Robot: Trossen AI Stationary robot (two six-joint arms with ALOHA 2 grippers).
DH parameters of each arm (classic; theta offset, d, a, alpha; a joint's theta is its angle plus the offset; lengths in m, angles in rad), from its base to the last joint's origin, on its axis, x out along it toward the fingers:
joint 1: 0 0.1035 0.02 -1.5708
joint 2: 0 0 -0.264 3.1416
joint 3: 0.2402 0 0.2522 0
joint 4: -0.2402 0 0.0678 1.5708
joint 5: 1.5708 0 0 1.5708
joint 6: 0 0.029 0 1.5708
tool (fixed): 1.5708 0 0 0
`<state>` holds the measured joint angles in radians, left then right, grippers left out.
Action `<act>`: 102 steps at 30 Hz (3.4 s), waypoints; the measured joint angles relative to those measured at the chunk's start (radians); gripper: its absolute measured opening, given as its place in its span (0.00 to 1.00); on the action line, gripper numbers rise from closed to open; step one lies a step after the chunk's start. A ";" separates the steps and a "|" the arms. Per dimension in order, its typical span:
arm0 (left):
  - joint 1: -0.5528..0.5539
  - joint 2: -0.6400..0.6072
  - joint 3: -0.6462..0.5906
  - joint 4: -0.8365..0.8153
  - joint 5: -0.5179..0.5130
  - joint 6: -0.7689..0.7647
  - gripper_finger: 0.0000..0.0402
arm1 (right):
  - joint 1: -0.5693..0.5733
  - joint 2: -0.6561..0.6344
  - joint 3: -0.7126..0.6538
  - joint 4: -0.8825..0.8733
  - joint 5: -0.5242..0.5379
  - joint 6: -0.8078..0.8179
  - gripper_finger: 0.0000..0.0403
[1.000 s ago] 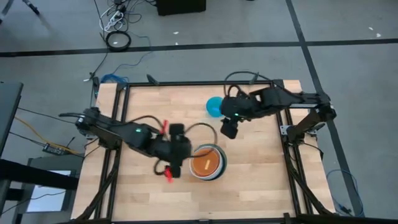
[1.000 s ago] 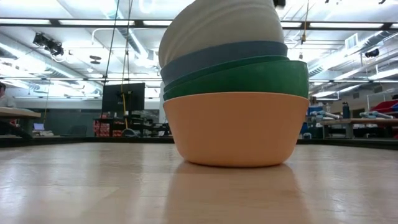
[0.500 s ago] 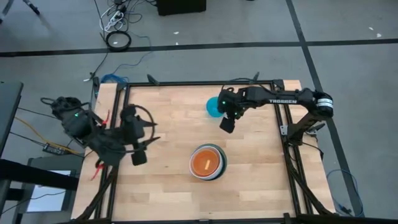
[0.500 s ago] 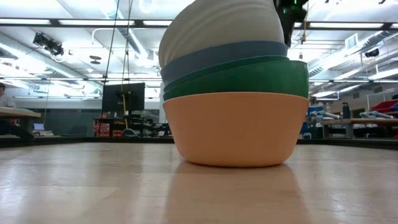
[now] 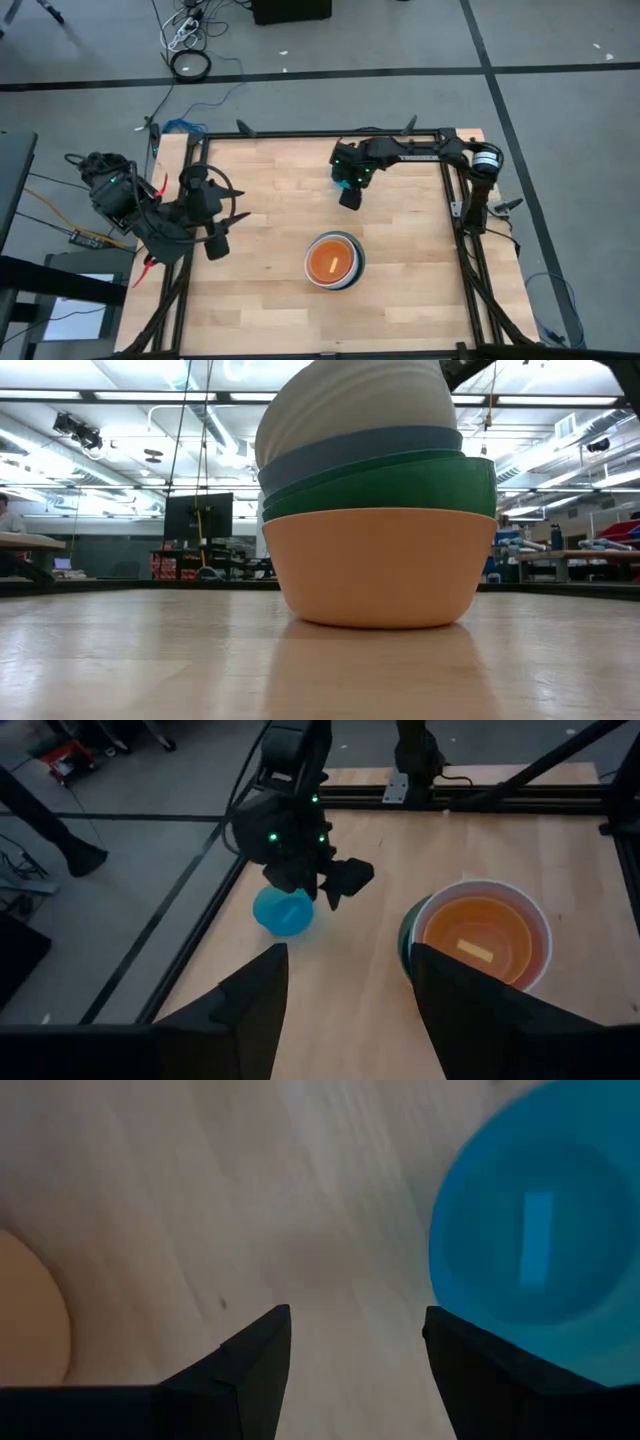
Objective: Nest bowls inside each other
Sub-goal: Stack the light blue bowl on top of the yellow bowl, then return to Home Position
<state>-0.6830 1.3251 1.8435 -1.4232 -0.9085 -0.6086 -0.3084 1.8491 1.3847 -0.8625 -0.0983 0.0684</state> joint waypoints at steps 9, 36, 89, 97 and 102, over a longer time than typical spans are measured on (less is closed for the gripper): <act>0.000 0.000 0.000 -0.016 0.009 -0.031 0.54 | -0.007 0.097 0.147 -0.085 0.047 -0.062 0.54; 0.000 0.002 0.000 -0.011 0.011 -0.027 0.54 | -0.026 0.092 0.033 -0.069 0.015 -0.068 0.02; 0.000 -0.009 -0.005 -0.112 -0.055 -0.152 0.54 | 0.692 0.236 0.693 -0.348 0.129 0.428 0.14; 0.001 -0.009 -0.161 -0.087 -0.023 -0.200 0.54 | 0.694 0.235 0.883 -0.540 0.356 0.451 0.42; -0.002 -0.034 -0.337 -0.146 -0.077 -0.369 0.54 | 0.677 0.215 0.970 -0.708 0.639 0.441 0.48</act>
<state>-0.6851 1.2911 1.5062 -1.5693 -0.9850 -0.9772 0.3683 2.0644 2.3546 -1.5703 0.5405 0.5098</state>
